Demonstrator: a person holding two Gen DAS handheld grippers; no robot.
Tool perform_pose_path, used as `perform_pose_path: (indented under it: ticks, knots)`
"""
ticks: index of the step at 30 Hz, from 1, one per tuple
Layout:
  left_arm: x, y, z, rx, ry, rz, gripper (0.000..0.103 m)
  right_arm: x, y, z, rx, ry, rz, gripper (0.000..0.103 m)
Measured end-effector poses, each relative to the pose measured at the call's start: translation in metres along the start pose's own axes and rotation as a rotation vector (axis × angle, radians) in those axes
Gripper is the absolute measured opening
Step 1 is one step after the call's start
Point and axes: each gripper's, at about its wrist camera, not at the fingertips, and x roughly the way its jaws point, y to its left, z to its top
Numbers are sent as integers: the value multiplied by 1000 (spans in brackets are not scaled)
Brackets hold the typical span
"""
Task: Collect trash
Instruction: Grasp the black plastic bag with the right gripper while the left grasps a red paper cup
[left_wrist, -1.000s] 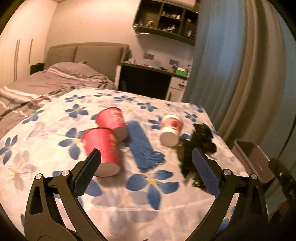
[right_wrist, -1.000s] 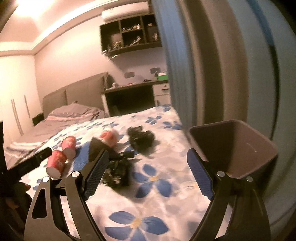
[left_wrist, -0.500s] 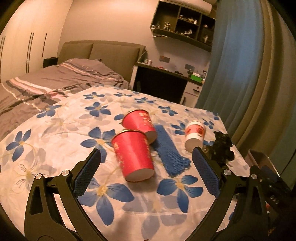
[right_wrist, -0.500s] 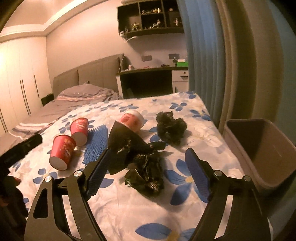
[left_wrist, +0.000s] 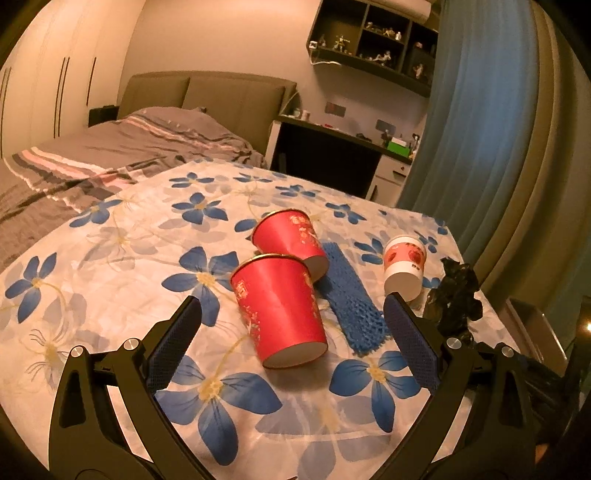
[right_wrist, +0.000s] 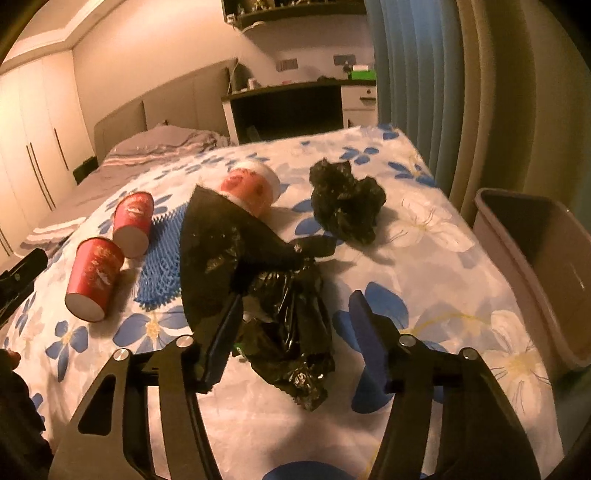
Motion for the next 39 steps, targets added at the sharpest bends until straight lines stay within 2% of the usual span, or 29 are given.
perform_pose_path:
  ticks: [4,6,7,8,13,20,24,27,33,39]
  knots:
    - [9,1,0,-5,25,-5,97,9,-3,0,11,55,14,46]
    - [14,1,0,-10,44,-8,97,13,-5,0,15,76,29,38]
    - [16,1,0,-11,54,-9,97,14,-5,0,16,83,38,29]
    - [19,2,0,-12,66,-6,97,15,-5,0,15,88,47,22]
    - [31,5,1,-26,105,-10,97,10,-4,-1,10,71,81,9]
    - [47,7,0,-44,154,-10,97,-15,-2,-3,-10,-22,89,7]
    - [54,8,1,-47,167,-2,93,-39,-5,-1,-20,-99,75,7]
    - [63,11,0,-60,196,-2,87,-54,-9,0,-11,-133,78,7]
    - [73,16,-4,-91,252,-26,65,-70,-15,0,7,-165,78,7]
    - [69,18,-5,-108,240,-42,63,-83,-19,-1,21,-192,69,7]
